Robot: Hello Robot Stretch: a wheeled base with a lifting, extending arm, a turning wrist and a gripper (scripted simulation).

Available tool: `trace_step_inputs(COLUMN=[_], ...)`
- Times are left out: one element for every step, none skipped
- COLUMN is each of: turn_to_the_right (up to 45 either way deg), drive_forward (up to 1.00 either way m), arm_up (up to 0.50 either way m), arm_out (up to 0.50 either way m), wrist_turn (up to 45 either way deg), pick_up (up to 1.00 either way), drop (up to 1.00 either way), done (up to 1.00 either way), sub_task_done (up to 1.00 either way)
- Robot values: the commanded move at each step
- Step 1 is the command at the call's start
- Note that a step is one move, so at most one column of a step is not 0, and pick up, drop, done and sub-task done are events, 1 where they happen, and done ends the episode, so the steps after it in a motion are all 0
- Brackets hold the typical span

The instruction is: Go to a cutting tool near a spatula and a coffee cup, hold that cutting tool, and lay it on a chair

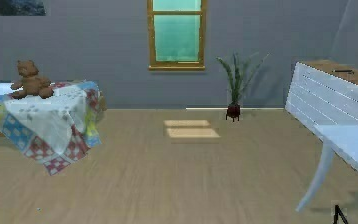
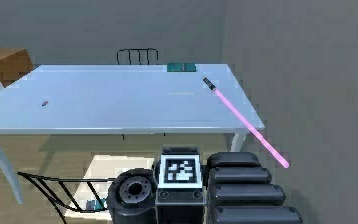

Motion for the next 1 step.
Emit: trace_step_inputs(turn_to_the_right=[-15.0], drive_forward=[0.00], arm_up=[0.00], arm_out=[0.00], wrist_turn=[0.0], pick_up=[0.00], drop=[0.00], done=[0.00], sub_task_done=[0.00])
